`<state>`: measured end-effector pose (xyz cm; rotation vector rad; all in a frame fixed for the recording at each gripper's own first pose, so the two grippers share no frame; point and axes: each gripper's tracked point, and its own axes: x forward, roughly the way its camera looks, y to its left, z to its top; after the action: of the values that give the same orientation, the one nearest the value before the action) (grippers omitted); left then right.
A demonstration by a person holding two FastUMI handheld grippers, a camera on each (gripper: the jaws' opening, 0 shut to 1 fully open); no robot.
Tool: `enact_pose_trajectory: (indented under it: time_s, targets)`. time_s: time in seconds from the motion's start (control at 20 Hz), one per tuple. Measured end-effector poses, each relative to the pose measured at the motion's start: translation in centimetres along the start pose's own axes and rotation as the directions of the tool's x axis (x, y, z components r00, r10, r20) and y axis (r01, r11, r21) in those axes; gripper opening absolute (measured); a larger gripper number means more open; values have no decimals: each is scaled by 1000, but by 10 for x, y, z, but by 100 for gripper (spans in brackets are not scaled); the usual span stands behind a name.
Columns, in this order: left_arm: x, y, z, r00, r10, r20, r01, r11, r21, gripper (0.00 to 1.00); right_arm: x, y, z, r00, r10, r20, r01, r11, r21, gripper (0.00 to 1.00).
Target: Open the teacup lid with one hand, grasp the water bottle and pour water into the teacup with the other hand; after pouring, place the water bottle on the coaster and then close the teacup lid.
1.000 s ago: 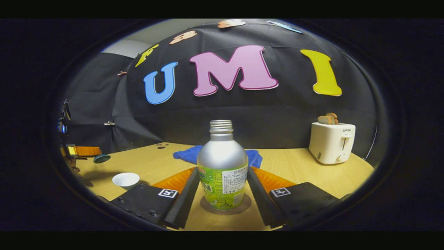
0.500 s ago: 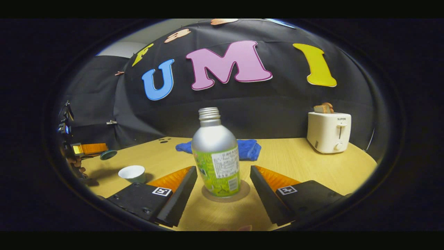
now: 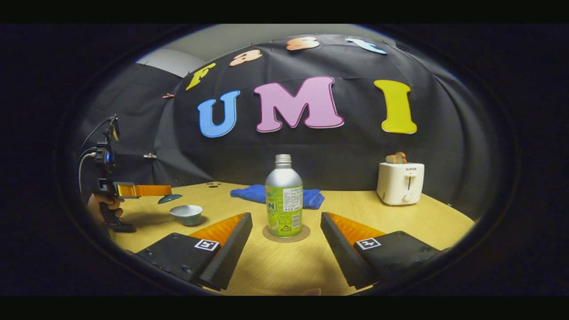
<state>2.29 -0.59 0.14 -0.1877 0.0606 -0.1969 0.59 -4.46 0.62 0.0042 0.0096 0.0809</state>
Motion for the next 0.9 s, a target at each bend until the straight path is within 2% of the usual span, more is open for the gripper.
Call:
enact_pose_trajectory:
  time_s: [0.15,0.3,0.45,0.9]
  targets:
    - [12,-2,-7,1000,23,-4,-23,999,50,30,-4,-7,1,999,-52,3,52,999,0,95]
    - [19,-4,-13,999,33,-31,-31,996,86,32,-3,-7,1,998,-55,2,55,998,0,95]
    - [24,-6,-18,998,48,-52,-40,990,134,30,-1,-7,1,998,-55,3,55,998,0,95]
    - [30,-8,-29,993,64,-103,-43,981,189,30,-2,-6,1,999,-51,3,51,999,1,95]
